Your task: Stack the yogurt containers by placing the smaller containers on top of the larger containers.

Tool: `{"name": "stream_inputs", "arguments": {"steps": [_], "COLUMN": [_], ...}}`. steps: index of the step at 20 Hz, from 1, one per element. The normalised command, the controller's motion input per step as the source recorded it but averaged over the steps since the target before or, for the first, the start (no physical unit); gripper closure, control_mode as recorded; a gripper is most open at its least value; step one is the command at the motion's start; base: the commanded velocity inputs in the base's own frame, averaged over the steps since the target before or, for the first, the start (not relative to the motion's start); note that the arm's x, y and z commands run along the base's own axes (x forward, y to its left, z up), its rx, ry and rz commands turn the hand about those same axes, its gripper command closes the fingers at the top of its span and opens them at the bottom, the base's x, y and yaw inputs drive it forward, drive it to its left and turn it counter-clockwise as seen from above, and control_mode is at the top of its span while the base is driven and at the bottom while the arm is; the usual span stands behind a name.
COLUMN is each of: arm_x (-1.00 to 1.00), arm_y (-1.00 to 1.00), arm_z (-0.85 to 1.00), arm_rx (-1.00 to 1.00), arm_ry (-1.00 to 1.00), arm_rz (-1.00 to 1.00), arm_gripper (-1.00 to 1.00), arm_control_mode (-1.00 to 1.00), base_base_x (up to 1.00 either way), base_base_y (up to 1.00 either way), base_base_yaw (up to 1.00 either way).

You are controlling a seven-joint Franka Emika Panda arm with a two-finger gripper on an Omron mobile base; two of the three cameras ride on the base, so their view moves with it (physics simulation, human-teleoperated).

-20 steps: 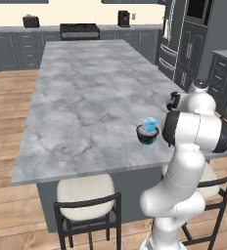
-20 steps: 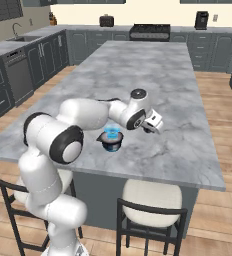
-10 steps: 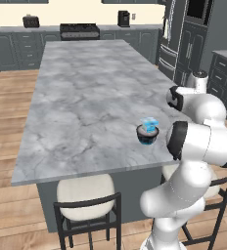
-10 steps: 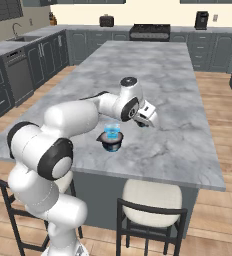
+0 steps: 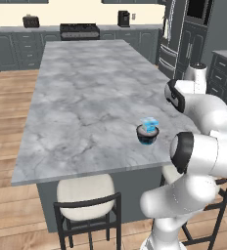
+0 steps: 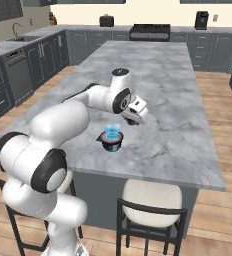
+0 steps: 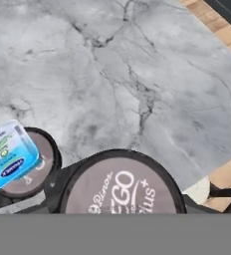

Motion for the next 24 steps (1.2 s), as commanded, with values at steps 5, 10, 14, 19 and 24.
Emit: {"name": "stream_inputs", "arguments": {"steps": [5,10,14,19,24], "arm_x": [-0.23,-0.23,-0.15,-0.10,0.01], "arm_y": [0.45,0.40,0.49,0.45,0.34], "arm_z": [0.08,0.20,0.01,0.00,-0.19], "arm_rx": [0.08,0.06,0.00,0.00,0.01], "arm_ry": [0.06,0.04,0.00,-0.01,-0.10], "arm_rz": [0.00,0.02,0.03,0.04,0.01], "arm_gripper": [1.00,1.00,1.00,1.00,1.00], "arm_control_mode": [-1.00,-1.00,-1.00,-1.00,-1.00], "base_base_x": [0.00,0.00,0.00,0.00,0.00], "base_base_y": [0.00,0.00,0.00,0.00,0.00], "base_base_yaw": [0.00,0.00,0.00,0.00,0.00]}}
